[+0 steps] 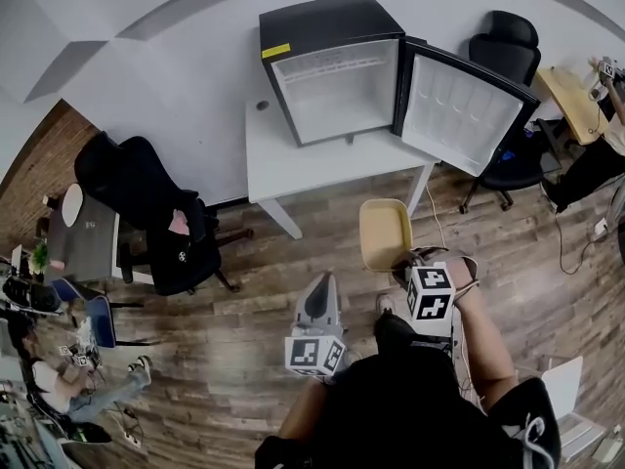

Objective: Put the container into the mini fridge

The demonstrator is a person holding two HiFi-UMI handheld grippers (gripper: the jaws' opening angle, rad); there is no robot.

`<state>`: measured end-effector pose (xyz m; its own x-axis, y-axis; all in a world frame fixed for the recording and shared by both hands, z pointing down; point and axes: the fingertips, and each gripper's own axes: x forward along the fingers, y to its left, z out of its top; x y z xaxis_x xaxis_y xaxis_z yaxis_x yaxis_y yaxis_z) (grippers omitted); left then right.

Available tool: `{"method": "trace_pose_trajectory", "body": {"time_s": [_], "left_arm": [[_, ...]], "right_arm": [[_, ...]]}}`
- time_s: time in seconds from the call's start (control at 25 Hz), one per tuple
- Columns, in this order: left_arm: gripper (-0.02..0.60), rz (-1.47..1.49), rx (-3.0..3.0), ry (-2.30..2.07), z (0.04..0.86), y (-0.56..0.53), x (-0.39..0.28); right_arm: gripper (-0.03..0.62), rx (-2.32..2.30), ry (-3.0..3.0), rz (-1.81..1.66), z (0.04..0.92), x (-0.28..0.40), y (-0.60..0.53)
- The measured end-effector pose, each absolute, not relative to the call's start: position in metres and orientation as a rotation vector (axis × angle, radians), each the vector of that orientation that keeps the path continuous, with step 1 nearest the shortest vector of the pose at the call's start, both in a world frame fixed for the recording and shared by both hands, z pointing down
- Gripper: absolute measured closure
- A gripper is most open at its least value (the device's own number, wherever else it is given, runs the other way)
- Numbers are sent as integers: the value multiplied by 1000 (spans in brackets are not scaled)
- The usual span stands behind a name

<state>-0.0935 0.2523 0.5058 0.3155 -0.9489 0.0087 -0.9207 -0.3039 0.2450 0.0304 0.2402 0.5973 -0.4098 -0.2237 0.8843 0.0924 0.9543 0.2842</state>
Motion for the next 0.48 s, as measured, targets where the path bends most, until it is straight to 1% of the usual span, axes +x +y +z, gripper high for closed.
{"method": "trace_pose_trajectory", "body": {"time_s": [0.24,0.48], "left_arm": [[560,-224,2311,-1756,506,170,-74],[560,-242,2238,-1792,503,110,-85]], "right_arm": [[565,34,-1968,-394,598,41,148],[565,-5,-1969,-415,594,28,80]]}}
